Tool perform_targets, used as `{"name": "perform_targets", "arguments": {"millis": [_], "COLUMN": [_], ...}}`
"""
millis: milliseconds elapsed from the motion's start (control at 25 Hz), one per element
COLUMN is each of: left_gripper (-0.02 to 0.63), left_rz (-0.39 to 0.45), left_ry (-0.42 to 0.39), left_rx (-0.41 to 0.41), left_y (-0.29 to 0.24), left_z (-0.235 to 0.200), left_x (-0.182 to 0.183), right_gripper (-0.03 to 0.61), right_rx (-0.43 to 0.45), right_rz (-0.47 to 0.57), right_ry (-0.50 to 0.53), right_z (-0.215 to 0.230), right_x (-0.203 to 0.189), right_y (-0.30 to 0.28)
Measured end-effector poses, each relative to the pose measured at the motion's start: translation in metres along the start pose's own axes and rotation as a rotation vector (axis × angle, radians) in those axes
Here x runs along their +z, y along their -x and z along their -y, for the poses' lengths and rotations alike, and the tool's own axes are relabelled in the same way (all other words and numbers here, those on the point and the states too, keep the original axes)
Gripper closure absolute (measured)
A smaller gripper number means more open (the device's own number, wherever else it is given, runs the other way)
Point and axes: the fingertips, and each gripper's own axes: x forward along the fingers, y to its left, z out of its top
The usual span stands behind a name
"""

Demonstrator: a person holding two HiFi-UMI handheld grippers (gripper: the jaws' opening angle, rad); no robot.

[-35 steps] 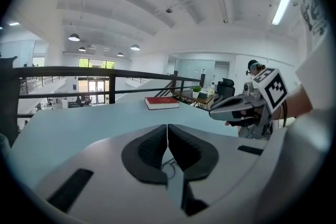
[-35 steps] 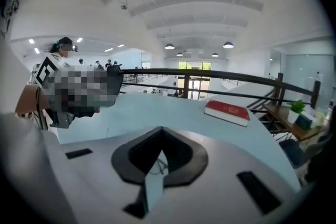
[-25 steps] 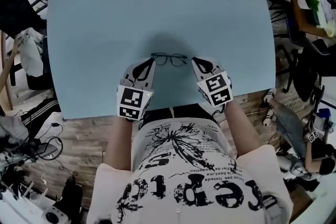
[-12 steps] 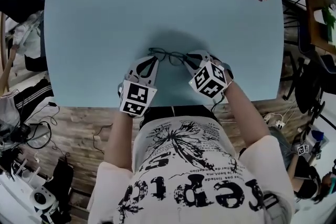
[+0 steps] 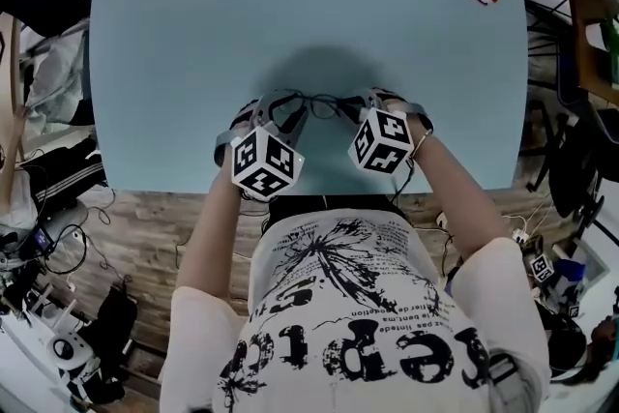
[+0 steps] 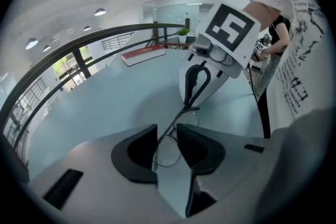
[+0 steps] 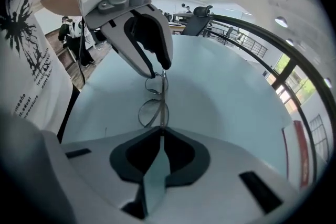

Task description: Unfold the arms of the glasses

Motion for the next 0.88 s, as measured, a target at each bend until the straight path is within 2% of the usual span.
{"name": "perform_targets", "arguments": {"millis": [80, 360, 600, 880], "left_gripper": [0.486, 0.487, 0.565, 0.575], "left_rz": [-0.024, -0.102, -0.161, -0.091], "left_ry": [-0.073, -0.256, -0.415, -0.418], "left_rx": [-0.023, -0.102, -0.124, -0.149], "left_y": [-0.004, -0.031, -0.041, -0.033], "left_z": [0.003, 0.020, 0.029, 0.035], "left_x": [0.007, 0.017, 0.011, 0.014], "right_gripper": [0.543, 0.543, 0.545, 0.543], "right_rx": [-0.001, 0.024, 0.041, 0.039], "right_rz": [0.002, 0.008, 0.010, 0.007], "right_ry": [0.022, 0.029, 0.023, 0.018], "right_z": [0.000, 0.001, -0.001, -0.002], "right_x": [0.001, -0.005, -0.008, -0.011], "right_y": [0.002, 0.004, 0.004, 0.007]}}
